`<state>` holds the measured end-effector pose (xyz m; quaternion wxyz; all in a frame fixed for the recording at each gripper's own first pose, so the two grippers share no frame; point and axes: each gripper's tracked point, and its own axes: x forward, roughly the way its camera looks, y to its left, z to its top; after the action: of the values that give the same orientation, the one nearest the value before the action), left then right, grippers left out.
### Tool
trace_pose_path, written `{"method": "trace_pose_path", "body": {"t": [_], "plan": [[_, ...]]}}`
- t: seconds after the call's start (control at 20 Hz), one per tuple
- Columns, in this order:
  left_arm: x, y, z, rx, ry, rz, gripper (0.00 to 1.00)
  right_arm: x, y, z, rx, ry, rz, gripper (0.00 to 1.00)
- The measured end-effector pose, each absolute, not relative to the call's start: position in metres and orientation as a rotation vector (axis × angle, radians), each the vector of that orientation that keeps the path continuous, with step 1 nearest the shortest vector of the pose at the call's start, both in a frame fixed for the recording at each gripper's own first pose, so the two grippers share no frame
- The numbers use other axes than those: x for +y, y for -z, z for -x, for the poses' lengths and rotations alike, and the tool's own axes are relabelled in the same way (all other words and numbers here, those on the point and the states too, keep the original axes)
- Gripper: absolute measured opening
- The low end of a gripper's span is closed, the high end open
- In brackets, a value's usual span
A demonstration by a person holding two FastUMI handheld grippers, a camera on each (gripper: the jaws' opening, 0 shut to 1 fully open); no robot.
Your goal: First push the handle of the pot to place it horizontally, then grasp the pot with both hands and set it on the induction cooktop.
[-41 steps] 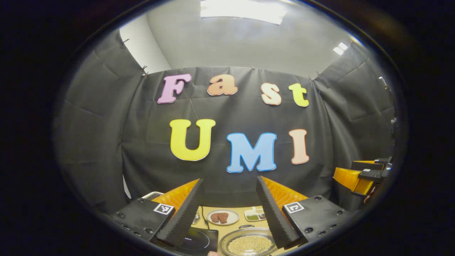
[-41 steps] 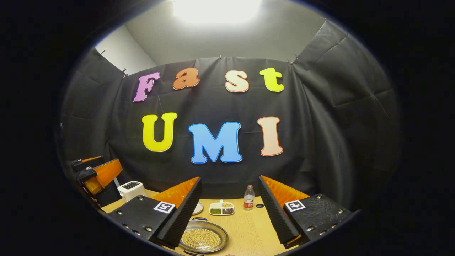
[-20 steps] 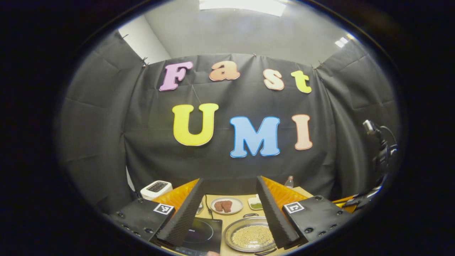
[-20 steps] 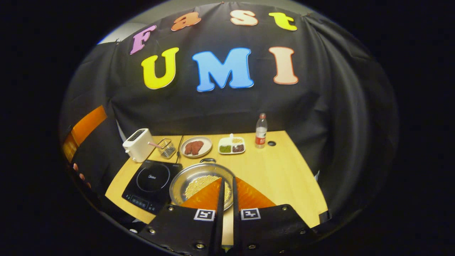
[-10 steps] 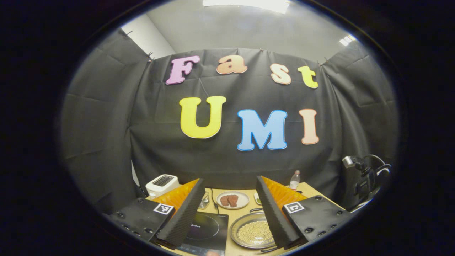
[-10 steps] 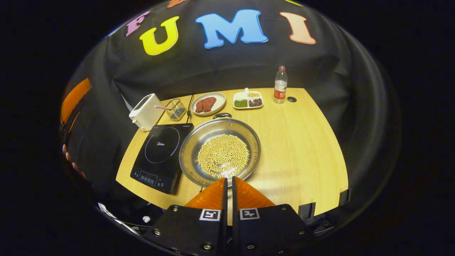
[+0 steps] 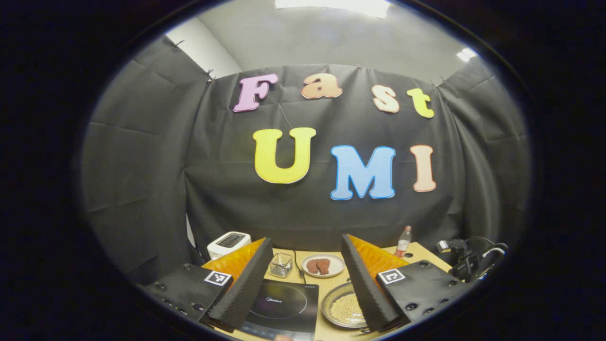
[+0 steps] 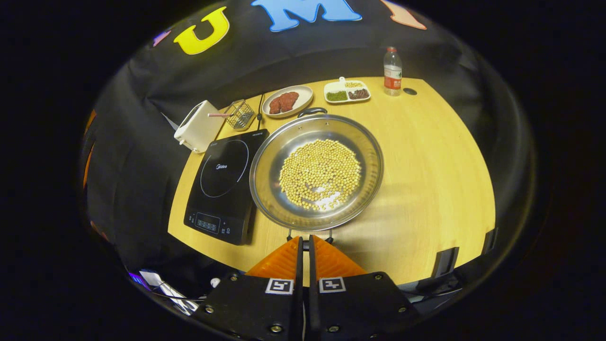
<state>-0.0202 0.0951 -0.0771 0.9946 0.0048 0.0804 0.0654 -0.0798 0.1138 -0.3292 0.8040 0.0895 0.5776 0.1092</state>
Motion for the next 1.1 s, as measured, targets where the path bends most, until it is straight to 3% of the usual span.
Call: {"method": "trace_pose_path", "body": {"t": [0.45, 1.1], "plan": [[0.126, 0.082, 0.031, 0.183, -0.181, -0.030, 0.96, 0.160, 0.374, 0.086, 1.360, -0.289, -0.240, 0.06], [0.152, 0.087, 0.045, 0.205, -0.230, -0.037, 0.97, 0.178, 0.418, 0.078, 1.405, -0.226, -0.306, 0.06]]}}
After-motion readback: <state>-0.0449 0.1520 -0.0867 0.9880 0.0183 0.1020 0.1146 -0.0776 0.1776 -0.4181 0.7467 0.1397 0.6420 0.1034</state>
